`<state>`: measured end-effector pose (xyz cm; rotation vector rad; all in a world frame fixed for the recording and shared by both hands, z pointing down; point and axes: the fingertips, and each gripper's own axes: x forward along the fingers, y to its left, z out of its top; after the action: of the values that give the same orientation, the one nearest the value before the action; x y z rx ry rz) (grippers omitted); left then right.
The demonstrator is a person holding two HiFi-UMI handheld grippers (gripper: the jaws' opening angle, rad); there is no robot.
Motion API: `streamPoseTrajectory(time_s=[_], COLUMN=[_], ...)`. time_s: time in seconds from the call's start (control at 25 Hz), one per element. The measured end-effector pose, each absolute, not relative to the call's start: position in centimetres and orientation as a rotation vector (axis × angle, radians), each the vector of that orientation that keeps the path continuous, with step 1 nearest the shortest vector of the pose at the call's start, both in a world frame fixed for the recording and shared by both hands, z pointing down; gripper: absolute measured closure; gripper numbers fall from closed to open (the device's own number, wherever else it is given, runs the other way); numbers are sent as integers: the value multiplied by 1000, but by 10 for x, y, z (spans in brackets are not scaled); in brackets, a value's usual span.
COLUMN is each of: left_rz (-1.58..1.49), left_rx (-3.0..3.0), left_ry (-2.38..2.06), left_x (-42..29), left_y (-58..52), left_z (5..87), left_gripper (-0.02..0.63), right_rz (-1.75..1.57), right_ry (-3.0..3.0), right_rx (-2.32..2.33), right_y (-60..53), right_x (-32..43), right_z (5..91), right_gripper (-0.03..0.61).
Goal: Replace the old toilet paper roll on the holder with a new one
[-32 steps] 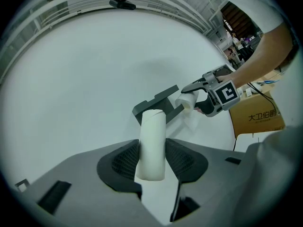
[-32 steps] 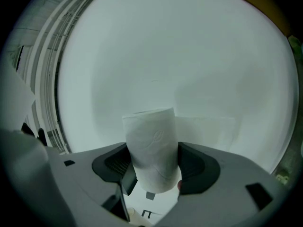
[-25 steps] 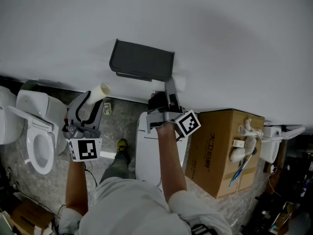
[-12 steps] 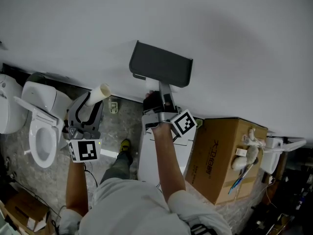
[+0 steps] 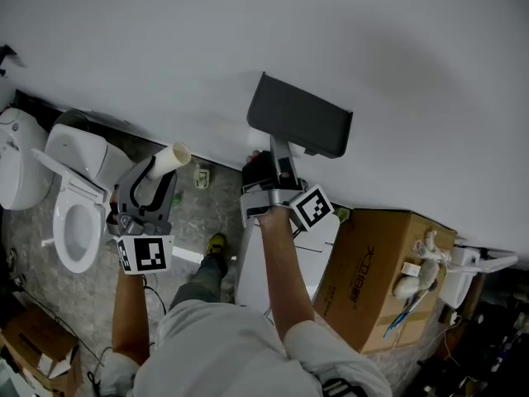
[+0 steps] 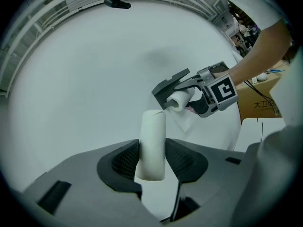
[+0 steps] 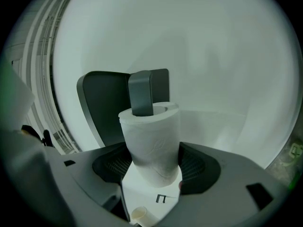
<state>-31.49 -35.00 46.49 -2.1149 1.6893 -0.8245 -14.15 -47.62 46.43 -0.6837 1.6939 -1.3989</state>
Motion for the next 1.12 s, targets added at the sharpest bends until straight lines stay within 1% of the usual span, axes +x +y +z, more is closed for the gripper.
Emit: streamPoseTrajectory(time_s=[0.2, 0.32, 0.44, 0.6, 1.12], left_rz=[-827, -828, -827, -819, -786], left_rx=[-2109, -2115, -2120, -2123, -2119], left_ry=[1708, 1700, 1679, 1674, 1644], left_x=[-321, -319, -313, -307, -294], left_y=[-350, -351, -350, -350, -346], left_z=[468, 468, 467, 465, 446], left_gripper=[416, 416, 416, 416, 416], right_rz=[-1386, -1382, -1385, -1398, -1438], right_ry=[1710, 1731, 1743, 1761, 1819], right_rx=[-677, -682, -655, -655, -690], right_y=[-477, -476, -473, -467, -429], right_x=[-142, -142, -143, -141, -125], right_z=[466, 464, 461, 464, 472], right_gripper=[287, 267, 229, 210, 204])
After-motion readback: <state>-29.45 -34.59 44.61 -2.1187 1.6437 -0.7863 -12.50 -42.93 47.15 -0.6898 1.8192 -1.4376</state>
